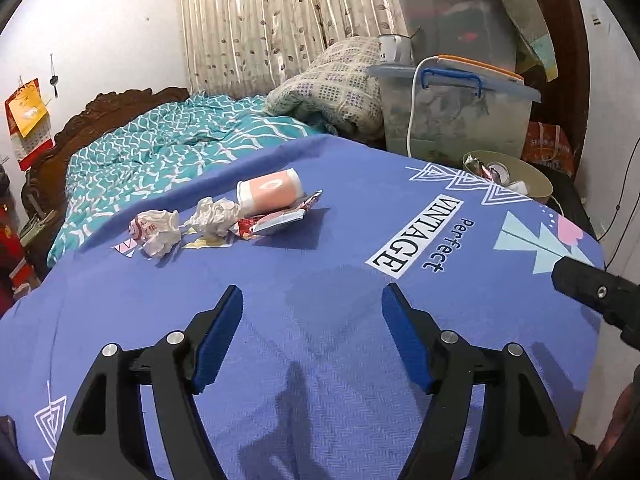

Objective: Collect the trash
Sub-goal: 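Move both open tools back over the bed toward the remaining trash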

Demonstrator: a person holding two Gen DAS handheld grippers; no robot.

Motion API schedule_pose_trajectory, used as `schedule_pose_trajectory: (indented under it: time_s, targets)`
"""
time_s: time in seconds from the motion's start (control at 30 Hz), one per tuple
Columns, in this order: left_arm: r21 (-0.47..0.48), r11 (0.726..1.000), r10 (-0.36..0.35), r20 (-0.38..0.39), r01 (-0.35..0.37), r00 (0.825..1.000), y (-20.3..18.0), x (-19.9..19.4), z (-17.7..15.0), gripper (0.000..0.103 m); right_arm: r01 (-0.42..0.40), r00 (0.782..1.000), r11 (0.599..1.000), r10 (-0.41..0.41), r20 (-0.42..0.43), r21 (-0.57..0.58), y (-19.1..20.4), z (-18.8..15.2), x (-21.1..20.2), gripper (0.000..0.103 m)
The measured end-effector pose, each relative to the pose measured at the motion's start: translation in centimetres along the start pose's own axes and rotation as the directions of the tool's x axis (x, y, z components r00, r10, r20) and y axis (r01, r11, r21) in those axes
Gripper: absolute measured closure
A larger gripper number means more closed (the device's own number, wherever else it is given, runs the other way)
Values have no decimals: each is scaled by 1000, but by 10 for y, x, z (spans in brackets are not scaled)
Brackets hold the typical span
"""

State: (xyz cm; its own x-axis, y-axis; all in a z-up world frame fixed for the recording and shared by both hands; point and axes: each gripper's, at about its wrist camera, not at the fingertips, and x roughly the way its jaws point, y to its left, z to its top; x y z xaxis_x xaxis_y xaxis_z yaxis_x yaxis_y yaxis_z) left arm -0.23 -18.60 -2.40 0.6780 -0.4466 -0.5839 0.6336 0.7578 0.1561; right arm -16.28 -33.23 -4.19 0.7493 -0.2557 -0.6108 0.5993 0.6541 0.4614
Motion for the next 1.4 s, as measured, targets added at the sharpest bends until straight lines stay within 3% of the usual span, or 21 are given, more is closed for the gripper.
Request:
schedule_pose_trajectory:
  time_s: [0.33, 0.4, 0.6, 1.03, 1.17, 1.4]
  targets:
    - [-14, 999, 32, 3, -32, 999, 2, 0, -1, 30, 13, 1000, 1000, -13, 6, 13, -4, 0, 2, 4]
    - [-17, 999, 39, 8, -39, 999, 3, -1, -1, 21, 22, 1000, 1000, -22, 11, 9, -4, 0, 2, 4]
    - [-50, 998, 48, 51, -45, 998, 9, -9, -2, 8, 21, 1000, 1000, -21, 23, -4, -2, -1, 1, 4]
    - [-93, 993, 81, 83, -73, 993, 18, -16, -4, 9, 4, 1000, 1000, -3, 28, -14, 0, -2, -1, 4]
    - [-69, 996, 59, 60, -55, 996, 14, -11, -3, 9, -2, 1000, 1000, 3, 27, -24, 1, -2, -2, 4]
    - [-113, 992, 60, 43, -55, 997, 22, -8, -3, 9, -10, 1000, 999, 11, 25, -38, 4, -2, -1, 4]
